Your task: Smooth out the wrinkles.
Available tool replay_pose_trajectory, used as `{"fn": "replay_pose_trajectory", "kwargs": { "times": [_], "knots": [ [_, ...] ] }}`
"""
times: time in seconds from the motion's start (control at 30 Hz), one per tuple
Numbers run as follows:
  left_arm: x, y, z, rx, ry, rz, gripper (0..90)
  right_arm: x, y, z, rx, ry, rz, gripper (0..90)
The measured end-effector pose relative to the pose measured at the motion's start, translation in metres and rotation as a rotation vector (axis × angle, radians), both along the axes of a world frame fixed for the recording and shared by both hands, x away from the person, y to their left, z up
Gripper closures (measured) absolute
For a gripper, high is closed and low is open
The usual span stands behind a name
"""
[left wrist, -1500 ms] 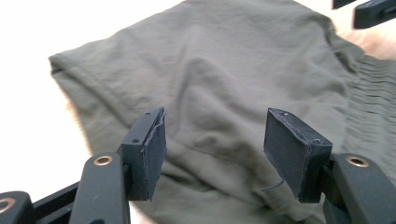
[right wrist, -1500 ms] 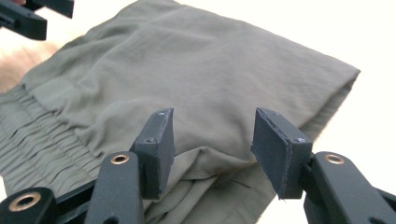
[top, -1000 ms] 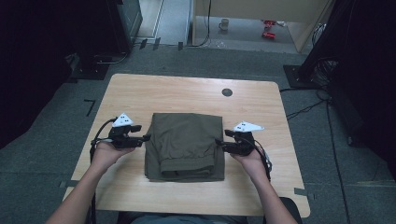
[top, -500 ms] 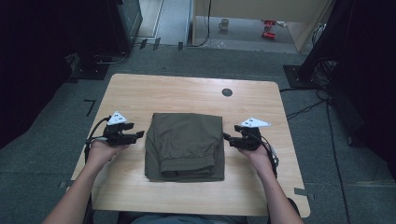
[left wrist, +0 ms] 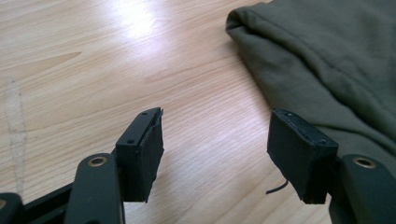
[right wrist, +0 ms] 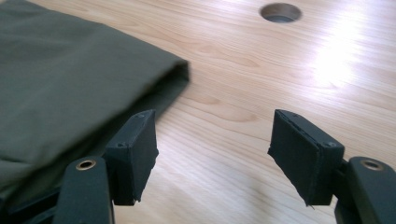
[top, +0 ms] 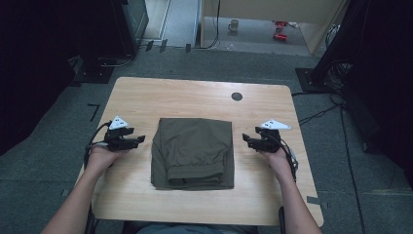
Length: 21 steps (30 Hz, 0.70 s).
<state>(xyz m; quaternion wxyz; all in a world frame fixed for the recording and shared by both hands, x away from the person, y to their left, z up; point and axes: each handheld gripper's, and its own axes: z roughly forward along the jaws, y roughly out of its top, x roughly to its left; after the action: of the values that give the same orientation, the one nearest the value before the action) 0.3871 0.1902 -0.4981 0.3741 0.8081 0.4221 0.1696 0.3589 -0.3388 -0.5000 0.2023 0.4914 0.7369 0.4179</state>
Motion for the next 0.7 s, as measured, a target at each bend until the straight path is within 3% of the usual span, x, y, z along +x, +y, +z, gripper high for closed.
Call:
{"fn": "replay_pose_trajectory", "kwargs": {
  "times": [0.1, 0.47, 0.7],
  "knots": [
    [0.002, 0.003, -0.003, 0.014, 0.002, 0.018, 36.0, 0.004, -0.009, -0.003, 0.008, 0.011, -0.024, 31.4],
    [0.009, 0.016, -0.013, 0.017, 0.025, 0.047, 34.9, 0.015, -0.031, -0.015, -0.032, 0.043, -0.073, 30.1],
    [0.010, 0.023, -0.015, 0.023, 0.008, 0.058, 34.6, 0.018, -0.037, -0.021, -0.069, 0.069, -0.081, 29.3]
  ]
}}
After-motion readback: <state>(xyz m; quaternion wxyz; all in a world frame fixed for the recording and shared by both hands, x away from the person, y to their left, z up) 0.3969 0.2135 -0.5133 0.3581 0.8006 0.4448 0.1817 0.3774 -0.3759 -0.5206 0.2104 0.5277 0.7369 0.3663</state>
